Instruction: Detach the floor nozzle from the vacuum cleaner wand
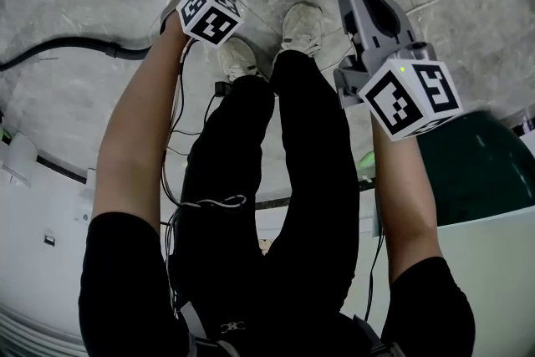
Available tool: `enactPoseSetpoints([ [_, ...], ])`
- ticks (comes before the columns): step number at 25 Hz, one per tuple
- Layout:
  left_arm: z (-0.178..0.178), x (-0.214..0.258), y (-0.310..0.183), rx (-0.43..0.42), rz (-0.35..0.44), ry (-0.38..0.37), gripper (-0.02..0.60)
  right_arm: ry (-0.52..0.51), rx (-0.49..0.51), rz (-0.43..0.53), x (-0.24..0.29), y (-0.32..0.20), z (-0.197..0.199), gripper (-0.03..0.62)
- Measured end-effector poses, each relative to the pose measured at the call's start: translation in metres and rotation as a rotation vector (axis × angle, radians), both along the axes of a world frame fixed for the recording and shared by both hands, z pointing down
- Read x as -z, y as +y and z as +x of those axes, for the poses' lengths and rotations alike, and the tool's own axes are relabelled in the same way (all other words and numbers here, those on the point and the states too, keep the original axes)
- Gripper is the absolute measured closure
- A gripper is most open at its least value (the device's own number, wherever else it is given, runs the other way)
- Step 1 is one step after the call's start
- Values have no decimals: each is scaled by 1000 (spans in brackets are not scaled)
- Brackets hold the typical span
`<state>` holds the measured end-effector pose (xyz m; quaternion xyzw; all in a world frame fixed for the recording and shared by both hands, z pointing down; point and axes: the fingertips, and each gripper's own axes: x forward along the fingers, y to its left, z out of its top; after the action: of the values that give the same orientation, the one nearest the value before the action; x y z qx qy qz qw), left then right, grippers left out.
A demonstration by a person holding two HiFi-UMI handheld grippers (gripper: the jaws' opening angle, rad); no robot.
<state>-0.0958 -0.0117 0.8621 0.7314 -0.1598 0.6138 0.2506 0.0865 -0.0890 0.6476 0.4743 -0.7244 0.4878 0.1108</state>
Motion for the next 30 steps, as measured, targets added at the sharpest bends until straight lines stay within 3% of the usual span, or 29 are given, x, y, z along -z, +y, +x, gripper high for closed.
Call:
enactPoseSetpoints([
  [3, 5, 54, 5, 48, 18, 89, 411, -86, -96, 1, 24, 13, -6, 551],
  [6, 17, 99, 13, 28, 24, 164, 411, -121, -135, -15, 38, 9, -11, 365],
  [8, 27, 126, 17, 4, 38, 200, 411, -131, -148, -16, 48, 1, -14, 326],
  [12, 37, 171, 25, 3, 70, 269, 411, -155, -230, -41, 61, -11, -16, 324],
  [17, 44, 213, 60, -21, 80, 343, 411, -212, -247, -43, 82, -11, -34, 327],
  [18, 45, 218, 67, -25, 80, 350, 411, -214, -242, -33, 88, -10, -37, 411],
  [19, 44, 222, 72, -24, 77, 355, 411, -208, -230, -25, 93, -7, -39, 453],
  [24, 38, 235, 81, -13, 77, 358, 411, -241, -127, 37, 123, 3, -58, 464],
  [30, 54, 250, 73, -32, 189, 394, 411, -313, -90, 69, 151, 9, -76, 464],
])
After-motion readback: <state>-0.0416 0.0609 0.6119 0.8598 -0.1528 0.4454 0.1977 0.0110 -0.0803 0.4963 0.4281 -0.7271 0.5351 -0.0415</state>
